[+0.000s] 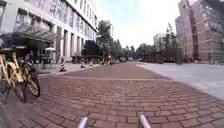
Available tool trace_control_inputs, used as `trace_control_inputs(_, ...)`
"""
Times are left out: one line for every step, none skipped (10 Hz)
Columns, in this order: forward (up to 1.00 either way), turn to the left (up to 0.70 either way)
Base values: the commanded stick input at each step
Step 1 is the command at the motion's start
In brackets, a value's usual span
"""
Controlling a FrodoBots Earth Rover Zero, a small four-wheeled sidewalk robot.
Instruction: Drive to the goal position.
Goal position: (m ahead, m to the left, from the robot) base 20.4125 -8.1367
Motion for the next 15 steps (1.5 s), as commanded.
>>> trace_control_inputs(0.70,0.00)
trace_control_inputs(0.70,0.00)
trace_control_inputs(0.70,0.00)
trace_control_inputs(0.70,0.00)
trace_control_inputs(0.70,0.00)
trace_control_inputs(0.70,0.00)
trace_control_inputs(0.70,0.00)
trace_control_inputs(0.70,0.00)
trace_control_inputs(0.70,0.00)
trace_control_inputs(0.70,0.00)
trace_control_inputs(0.70,0.00)
trace_control_inputs(0.70,0.00)
trace_control_inputs(0.70,0.00)
trace_control_inputs(0.70,0.00)
trace_control_inputs(0.70,0.00)
